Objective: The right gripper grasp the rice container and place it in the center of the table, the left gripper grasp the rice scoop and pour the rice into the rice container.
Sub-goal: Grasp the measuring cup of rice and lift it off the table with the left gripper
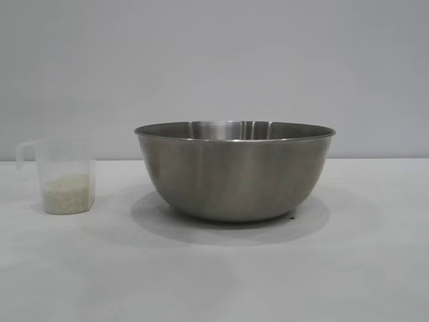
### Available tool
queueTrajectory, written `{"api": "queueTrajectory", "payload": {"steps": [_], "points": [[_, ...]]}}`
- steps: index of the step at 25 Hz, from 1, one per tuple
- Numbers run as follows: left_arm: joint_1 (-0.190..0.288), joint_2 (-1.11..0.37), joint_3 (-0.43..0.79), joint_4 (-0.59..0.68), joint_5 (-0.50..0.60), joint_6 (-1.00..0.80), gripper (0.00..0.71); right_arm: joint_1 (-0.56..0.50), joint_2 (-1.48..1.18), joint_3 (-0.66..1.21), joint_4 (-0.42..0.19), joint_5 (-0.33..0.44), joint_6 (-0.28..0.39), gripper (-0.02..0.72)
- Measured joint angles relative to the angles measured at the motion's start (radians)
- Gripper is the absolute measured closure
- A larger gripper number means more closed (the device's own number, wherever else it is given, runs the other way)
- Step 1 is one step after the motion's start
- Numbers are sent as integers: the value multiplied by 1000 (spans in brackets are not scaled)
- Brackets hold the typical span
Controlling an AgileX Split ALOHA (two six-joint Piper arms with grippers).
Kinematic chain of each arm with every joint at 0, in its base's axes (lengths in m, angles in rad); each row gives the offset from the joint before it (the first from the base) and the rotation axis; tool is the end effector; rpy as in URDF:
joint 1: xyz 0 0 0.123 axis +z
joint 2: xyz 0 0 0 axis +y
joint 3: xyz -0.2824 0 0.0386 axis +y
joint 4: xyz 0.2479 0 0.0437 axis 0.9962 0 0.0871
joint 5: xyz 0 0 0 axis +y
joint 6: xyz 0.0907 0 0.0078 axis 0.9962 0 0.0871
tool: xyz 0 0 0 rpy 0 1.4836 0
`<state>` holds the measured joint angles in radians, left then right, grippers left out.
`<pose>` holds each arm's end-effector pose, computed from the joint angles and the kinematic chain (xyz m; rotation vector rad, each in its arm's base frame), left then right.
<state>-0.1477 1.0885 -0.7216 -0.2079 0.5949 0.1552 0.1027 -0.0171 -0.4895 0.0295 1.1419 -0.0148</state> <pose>0.2051 -0.0412 0.2741 0.2104 2.4301 -0.2153 -0.0100 0.0014 0.2677 -0.1274 2.1159 0.0880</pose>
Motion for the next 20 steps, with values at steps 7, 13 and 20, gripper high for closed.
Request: {"api": "queueTrajectory", "payload": {"steps": [7, 13, 20], "points": [[0, -70, 247, -100, -341, 0, 208, 0, 0, 0, 0, 0, 0, 469], [-3, -73, 429, -139, -646, 0, 208, 0, 0, 0, 0, 0, 0, 469], [-118, -73, 600, -114, -953, 0, 350, 0, 0, 0, 0, 0, 0, 469]]}}
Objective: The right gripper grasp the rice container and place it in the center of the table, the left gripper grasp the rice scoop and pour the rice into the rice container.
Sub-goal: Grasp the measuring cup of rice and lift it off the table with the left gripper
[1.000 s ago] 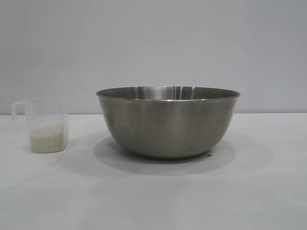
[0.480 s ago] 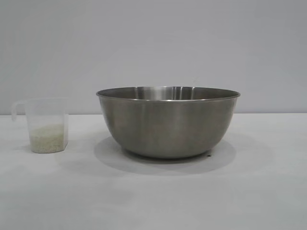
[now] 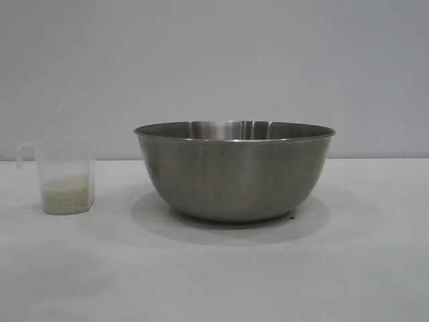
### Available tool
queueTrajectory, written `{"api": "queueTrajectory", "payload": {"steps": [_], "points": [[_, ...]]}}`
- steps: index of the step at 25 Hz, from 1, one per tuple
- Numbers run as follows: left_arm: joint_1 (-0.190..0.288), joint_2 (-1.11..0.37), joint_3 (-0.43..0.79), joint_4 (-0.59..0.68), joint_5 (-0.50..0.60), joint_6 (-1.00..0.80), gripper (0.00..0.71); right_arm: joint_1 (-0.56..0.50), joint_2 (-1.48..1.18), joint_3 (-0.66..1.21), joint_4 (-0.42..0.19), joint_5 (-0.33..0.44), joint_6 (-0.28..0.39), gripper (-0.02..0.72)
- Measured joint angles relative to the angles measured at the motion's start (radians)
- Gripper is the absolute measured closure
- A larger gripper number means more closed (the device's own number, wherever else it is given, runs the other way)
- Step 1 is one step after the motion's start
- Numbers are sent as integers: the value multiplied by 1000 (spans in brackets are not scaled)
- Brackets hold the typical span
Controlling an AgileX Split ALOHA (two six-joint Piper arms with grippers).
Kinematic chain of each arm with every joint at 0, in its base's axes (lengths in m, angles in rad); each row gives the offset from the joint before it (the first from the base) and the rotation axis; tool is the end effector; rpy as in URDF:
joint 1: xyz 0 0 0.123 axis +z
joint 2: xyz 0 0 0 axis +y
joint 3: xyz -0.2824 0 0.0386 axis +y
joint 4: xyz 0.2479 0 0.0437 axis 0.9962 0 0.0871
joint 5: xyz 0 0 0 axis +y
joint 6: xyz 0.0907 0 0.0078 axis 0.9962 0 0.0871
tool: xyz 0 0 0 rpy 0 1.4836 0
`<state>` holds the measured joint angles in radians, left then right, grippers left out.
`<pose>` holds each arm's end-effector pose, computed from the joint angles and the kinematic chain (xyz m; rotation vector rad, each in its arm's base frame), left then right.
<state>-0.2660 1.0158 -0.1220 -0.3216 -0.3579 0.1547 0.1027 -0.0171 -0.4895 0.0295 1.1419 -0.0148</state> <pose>0.1514 -0.0308 0.1768 0.0507 2.0359 -0.1472 -0.0100 0.0014 0.2677 -0.1274 2.1159 0.0880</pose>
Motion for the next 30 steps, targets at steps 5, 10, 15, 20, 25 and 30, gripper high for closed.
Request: {"api": "queueTrajectory", "payload": {"steps": [5, 10, 15, 20, 25, 30], "points": [[-21, 17, 58, 34, -154, -2, 480, 0, 0, 0, 0, 0, 0, 469], [-21, 133, 59, 165, -285, -76, 480, 0, 0, 0, 0, 0, 0, 469], [-21, 381, 62, 296, -562, -122, 480, 0, 0, 0, 0, 0, 0, 469], [-21, 640, 69, 314, -767, -133, 480, 0, 0, 0, 0, 0, 0, 469], [-21, 766, 48, 314, -775, -169, 480, 0, 0, 0, 0, 0, 0, 469], [-21, 784, 12, 314, -779, -176, 480, 0, 0, 0, 0, 0, 0, 469]]}}
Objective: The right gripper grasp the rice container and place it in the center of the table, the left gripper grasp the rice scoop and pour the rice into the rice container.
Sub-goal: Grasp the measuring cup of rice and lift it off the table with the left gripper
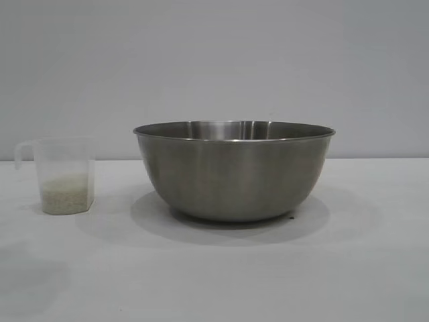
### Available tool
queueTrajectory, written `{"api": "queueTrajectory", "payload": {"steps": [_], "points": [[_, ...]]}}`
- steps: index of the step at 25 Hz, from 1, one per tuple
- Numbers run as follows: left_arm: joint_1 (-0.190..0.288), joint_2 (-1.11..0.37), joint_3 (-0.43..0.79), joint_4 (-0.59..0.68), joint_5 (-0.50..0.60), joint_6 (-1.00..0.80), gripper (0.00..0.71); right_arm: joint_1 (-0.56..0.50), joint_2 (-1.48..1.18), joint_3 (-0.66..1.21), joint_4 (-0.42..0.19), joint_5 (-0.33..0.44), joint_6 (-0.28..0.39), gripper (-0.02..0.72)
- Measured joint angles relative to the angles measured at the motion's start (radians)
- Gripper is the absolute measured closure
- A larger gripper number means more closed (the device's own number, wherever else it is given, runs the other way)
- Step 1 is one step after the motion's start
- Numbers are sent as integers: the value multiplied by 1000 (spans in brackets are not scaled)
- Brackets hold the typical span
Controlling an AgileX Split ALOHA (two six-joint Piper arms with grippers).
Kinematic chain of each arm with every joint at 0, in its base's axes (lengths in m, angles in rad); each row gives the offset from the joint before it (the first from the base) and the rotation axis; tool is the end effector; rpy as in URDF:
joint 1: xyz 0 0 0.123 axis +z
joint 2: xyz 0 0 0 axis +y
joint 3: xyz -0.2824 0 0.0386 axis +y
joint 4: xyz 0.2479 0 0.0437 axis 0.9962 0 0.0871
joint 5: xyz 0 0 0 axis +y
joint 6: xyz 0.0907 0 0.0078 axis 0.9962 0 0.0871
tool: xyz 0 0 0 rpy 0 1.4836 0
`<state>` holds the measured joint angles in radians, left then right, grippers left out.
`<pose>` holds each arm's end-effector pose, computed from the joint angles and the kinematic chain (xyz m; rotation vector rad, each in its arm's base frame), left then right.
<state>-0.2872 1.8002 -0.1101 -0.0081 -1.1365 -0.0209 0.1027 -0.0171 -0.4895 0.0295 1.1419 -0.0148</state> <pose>0.1891 -0.0551 0.0968 0.2631 2.0253 -0.1878 -0.0100 0.0014 0.2677 -0.1274 2.1159 0.0880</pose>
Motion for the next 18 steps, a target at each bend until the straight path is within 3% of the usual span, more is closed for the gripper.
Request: {"api": "queueTrajectory", "payload": {"steps": [18], "points": [[0, 120, -165, -32, -4, 0, 480, 0, 0, 0, 0, 0, 0, 469]]}}
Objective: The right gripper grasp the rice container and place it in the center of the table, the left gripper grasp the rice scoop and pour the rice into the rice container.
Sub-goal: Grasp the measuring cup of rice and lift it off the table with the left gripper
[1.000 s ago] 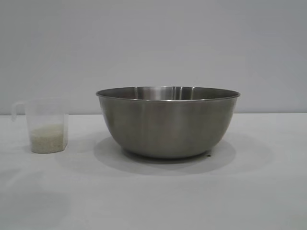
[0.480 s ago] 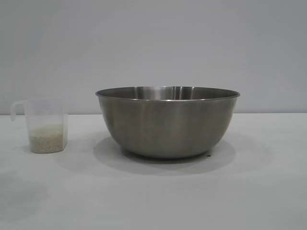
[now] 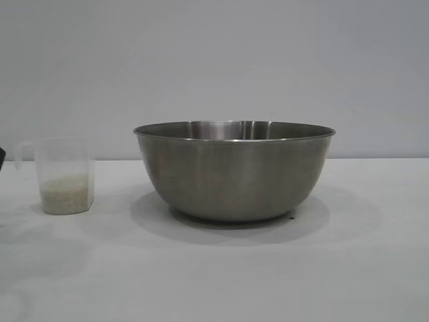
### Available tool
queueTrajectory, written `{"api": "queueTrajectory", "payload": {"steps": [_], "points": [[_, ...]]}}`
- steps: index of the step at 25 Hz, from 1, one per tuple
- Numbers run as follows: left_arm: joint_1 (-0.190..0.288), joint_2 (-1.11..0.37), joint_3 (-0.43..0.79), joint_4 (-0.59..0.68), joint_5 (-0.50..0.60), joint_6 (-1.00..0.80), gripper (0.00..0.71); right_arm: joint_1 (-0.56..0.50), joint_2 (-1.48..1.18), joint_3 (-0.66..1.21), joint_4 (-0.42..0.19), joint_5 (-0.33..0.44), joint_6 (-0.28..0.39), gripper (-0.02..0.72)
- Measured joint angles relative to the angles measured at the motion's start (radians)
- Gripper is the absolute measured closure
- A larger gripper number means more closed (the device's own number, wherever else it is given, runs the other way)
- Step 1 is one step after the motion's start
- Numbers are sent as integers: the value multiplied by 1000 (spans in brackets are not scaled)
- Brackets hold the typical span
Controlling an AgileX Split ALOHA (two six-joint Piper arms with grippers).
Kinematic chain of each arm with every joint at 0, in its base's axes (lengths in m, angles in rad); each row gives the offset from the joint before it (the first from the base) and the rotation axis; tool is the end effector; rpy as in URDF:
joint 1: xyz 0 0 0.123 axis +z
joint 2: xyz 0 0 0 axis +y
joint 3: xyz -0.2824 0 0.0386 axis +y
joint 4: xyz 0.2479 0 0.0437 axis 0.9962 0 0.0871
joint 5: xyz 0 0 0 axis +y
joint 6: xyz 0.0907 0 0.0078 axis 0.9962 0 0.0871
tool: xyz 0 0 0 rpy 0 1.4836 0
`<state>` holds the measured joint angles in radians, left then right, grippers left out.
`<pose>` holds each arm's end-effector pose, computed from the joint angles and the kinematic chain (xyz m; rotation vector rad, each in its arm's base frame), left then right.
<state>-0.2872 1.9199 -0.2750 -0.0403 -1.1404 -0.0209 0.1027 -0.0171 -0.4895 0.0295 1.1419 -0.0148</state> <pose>0.2323 -0.0651 0.0877 0.2243 1.9796 -0.1735 -0.0100 0.0014 0.2677 -0.1274 2.1159 0.0880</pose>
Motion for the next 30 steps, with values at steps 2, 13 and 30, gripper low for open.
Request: {"api": "queueTrajectory", "payload": {"steps": [2, 13, 30], "points": [[0, 2, -13, -2, 0, 0, 480, 0, 0, 0, 0, 0, 0, 469], [0, 10, -57, -46, -2, 28, 480, 0, 0, 0, 0, 0, 0, 469], [0, 110, -188, -50, -4, 36, 480, 0, 0, 0, 0, 0, 0, 469]]}}
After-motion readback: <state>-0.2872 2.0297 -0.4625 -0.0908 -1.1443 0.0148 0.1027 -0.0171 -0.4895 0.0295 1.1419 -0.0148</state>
